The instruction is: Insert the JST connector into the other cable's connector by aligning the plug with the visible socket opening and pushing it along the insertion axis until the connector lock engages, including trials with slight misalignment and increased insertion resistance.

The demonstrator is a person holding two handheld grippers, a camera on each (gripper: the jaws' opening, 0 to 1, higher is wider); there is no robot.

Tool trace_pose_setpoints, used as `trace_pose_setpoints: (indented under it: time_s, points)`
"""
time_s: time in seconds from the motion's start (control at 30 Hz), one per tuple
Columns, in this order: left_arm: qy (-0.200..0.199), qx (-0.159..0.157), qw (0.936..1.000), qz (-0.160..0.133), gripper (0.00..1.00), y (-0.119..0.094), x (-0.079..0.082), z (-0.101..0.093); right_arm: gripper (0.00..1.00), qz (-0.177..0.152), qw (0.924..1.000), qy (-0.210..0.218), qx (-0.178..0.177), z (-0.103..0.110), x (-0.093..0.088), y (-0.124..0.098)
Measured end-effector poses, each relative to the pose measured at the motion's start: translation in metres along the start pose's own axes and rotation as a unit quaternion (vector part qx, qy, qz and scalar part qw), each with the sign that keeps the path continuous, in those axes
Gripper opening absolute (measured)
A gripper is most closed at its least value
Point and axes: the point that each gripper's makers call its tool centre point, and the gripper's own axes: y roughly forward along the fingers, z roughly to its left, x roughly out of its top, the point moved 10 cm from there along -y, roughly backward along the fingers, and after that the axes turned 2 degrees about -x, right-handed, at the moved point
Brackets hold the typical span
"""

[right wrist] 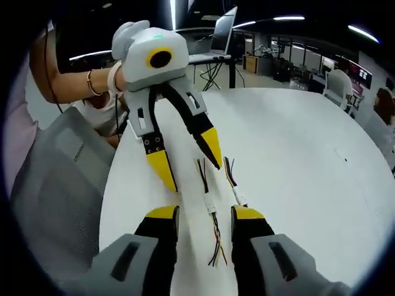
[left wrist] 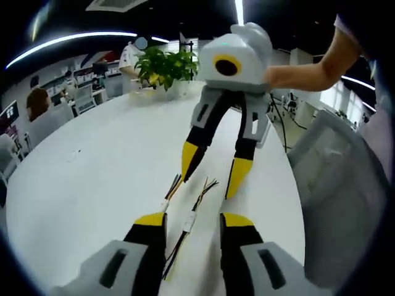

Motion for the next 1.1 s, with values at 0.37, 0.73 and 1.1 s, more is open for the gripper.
trace_pose_setpoints:
  time_s: [0.37,0.73,1.1]
  points:
    - [-0.019,0.021,0.9996,-0.005,0.53,-0.015,0.013,-0.005,0.45,-0.008,0.9994,0.02,-0.028,0.009,0.0,-0.022]
    - [-0.054,0.037,0.9972,-0.037,0.75,-0.034,0.015,-0.015,0.61,-0.043,0.9964,0.051,-0.052,0.023,0.0,-0.04]
    - [-0.11,0.061,0.989,-0.077,0.93,-0.051,0.014,-0.028,0.74,-0.069,0.9913,0.084,-0.074,0.042,-0.004,-0.056]
